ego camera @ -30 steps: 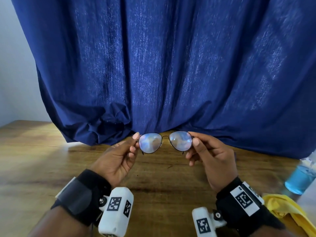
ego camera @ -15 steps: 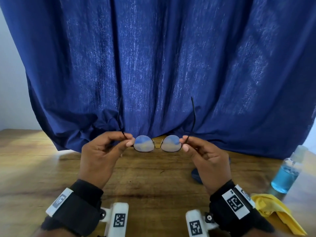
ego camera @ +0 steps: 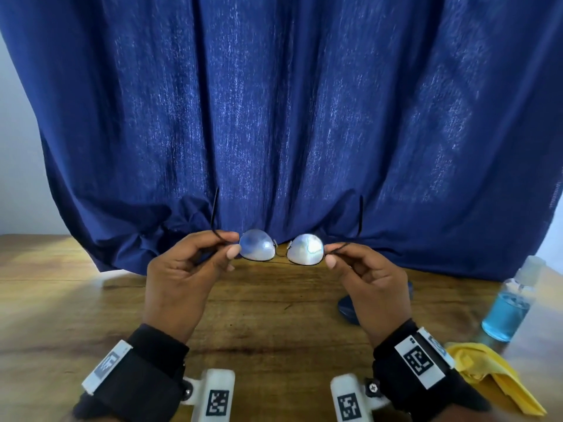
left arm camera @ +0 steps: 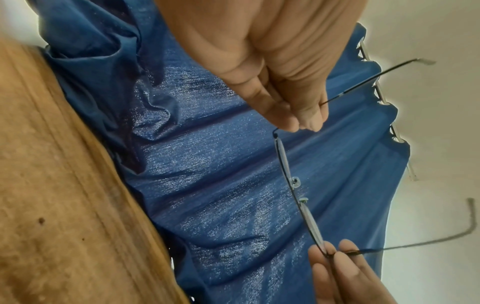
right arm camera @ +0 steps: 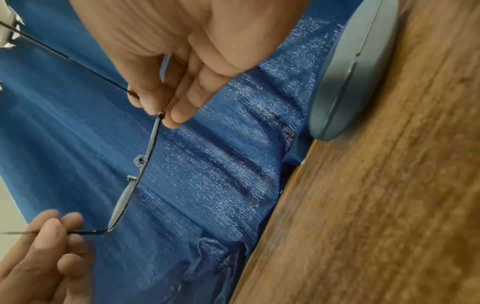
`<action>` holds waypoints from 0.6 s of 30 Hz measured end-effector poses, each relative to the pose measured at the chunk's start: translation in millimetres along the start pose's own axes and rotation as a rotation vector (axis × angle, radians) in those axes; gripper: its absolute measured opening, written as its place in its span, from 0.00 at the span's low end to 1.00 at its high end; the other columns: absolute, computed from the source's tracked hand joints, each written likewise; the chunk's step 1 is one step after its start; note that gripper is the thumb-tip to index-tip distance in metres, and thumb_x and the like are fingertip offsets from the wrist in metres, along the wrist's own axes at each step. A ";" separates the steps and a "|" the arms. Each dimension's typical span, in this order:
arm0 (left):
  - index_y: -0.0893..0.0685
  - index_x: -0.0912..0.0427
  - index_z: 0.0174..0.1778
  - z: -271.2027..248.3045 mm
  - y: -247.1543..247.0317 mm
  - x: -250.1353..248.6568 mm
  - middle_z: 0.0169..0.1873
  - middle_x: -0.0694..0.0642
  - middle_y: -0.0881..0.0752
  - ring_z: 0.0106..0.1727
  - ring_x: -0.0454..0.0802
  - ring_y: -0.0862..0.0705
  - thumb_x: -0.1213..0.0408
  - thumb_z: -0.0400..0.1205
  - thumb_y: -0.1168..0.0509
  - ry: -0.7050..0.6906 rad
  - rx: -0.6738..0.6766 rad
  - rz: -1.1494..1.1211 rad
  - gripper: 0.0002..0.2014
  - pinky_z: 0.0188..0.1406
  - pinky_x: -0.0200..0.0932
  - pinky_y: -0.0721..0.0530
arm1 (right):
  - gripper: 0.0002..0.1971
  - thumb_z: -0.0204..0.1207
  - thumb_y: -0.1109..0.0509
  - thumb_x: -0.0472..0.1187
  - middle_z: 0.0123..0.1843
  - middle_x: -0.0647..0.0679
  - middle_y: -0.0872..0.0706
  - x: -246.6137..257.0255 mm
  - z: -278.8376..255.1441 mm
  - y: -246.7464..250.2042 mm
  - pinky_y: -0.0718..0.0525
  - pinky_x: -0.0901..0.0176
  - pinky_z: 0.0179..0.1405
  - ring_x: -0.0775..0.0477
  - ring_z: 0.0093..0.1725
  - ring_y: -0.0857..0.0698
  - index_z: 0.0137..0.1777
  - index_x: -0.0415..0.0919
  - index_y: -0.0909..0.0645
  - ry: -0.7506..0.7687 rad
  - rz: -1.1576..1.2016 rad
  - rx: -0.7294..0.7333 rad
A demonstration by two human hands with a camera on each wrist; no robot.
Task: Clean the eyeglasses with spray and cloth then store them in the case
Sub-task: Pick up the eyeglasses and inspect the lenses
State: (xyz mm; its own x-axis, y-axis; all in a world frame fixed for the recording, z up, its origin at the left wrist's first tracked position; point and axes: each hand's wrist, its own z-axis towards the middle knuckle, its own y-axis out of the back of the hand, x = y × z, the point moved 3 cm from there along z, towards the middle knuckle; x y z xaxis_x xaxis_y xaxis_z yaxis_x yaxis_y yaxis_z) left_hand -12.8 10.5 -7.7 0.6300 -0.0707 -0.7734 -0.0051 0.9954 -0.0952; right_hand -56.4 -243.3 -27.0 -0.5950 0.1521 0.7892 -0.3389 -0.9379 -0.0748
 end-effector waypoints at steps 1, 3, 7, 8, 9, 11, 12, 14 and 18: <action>0.07 0.60 0.53 0.2 0.2 1.2 0.47 0.53 0.05 0.36 0.40 0.11 0.69 0.76 0.24 0.007 -0.004 0.024 0.10 0.41 0.29 0.12 | 0.08 0.74 0.22 0.32 0.48 0.46 0.05 -0.7 -0.5 -0.4 0.12 0.65 0.51 0.51 0.50 0.07 0.52 0.38 0.10 -0.034 0.000 0.002; 0.07 0.55 0.55 -0.5 1.0 5.4 0.44 0.51 0.05 0.33 0.40 0.12 0.67 0.78 0.24 0.041 -0.017 0.067 0.10 0.40 0.28 0.13 | 0.08 0.76 0.23 0.32 0.44 0.44 0.05 -2.5 -2.4 -1.4 0.11 0.63 0.46 0.49 0.44 0.07 0.54 0.39 0.11 -0.110 0.000 0.006; 0.11 0.55 0.61 0.6 1.8 17.9 0.36 0.58 0.06 0.31 0.40 0.14 0.65 0.82 0.27 0.203 0.022 0.081 0.11 0.29 0.32 0.14 | 0.17 0.79 0.27 0.29 0.37 0.34 0.13 -12.5 -2.0 -5.4 0.08 0.52 0.38 0.42 0.34 0.12 0.66 0.39 0.19 -0.295 0.119 0.024; 0.13 0.54 0.62 1.8 2.3 23.7 0.35 0.58 0.07 0.29 0.40 0.15 0.64 0.83 0.27 0.273 0.051 0.080 0.12 0.26 0.33 0.15 | 0.16 0.80 0.28 0.29 0.36 0.34 0.14 -17.3 -1.7 -6.2 0.09 0.52 0.35 0.43 0.33 0.13 0.66 0.39 0.19 -0.358 0.115 0.042; 0.15 0.53 0.63 1.4 3.0 31.2 0.33 0.57 0.07 0.27 0.41 0.16 0.63 0.83 0.27 0.357 0.086 0.079 0.13 0.24 0.35 0.17 | 0.13 0.80 0.28 0.30 0.35 0.34 0.15 -22.0 -3.8 -6.2 0.10 0.53 0.33 0.43 0.32 0.14 0.63 0.37 0.17 -0.426 0.092 0.059; 0.17 0.53 0.64 0.0 6.3 46.4 0.29 0.54 0.09 0.24 0.42 0.19 0.62 0.82 0.26 0.512 0.152 0.112 0.15 0.21 0.38 0.20 | 0.06 0.81 0.27 0.32 0.35 0.36 0.15 -29.5 -7.2 -6.1 0.12 0.56 0.29 0.46 0.30 0.15 0.55 0.32 0.13 -0.541 0.029 0.086; 0.16 0.56 0.64 -2.2 8.4 54.3 0.27 0.53 0.10 0.23 0.42 0.20 0.62 0.82 0.25 0.569 0.182 0.156 0.15 0.21 0.39 0.20 | 0.06 0.81 0.27 0.33 0.34 0.36 0.15 -33.8 -9.8 -6.3 0.13 0.58 0.28 0.47 0.29 0.16 0.52 0.30 0.12 -0.585 -0.008 0.095; 0.12 0.61 0.60 -5.6 11.8 67.1 0.27 0.52 0.12 0.22 0.41 0.19 0.63 0.82 0.25 0.634 0.234 0.254 0.12 0.21 0.38 0.18 | 0.06 0.81 0.27 0.33 0.32 0.38 0.15 -40.8 -13.2 -7.5 0.13 0.60 0.26 0.49 0.28 0.16 0.51 0.29 0.12 -0.645 -0.062 0.119; 0.11 0.60 0.55 -5.9 13.1 76.5 0.30 0.58 0.13 0.24 0.47 0.18 0.62 0.83 0.26 0.694 0.293 0.330 0.08 0.26 0.40 0.16 | 0.06 0.80 0.26 0.31 0.30 0.43 0.13 -44.6 -12.1 -10.0 0.12 0.59 0.26 0.50 0.27 0.15 0.50 0.28 0.12 -0.659 -0.113 0.166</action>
State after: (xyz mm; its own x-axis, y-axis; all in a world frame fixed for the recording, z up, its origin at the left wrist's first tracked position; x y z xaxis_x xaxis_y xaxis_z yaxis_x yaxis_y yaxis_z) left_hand 30.7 17.7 -71.9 0.0073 0.3002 -0.9538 0.1573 0.9416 0.2976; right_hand -35.3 -237.0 -68.8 0.0221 0.0794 0.9966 -0.2250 -0.9709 0.0823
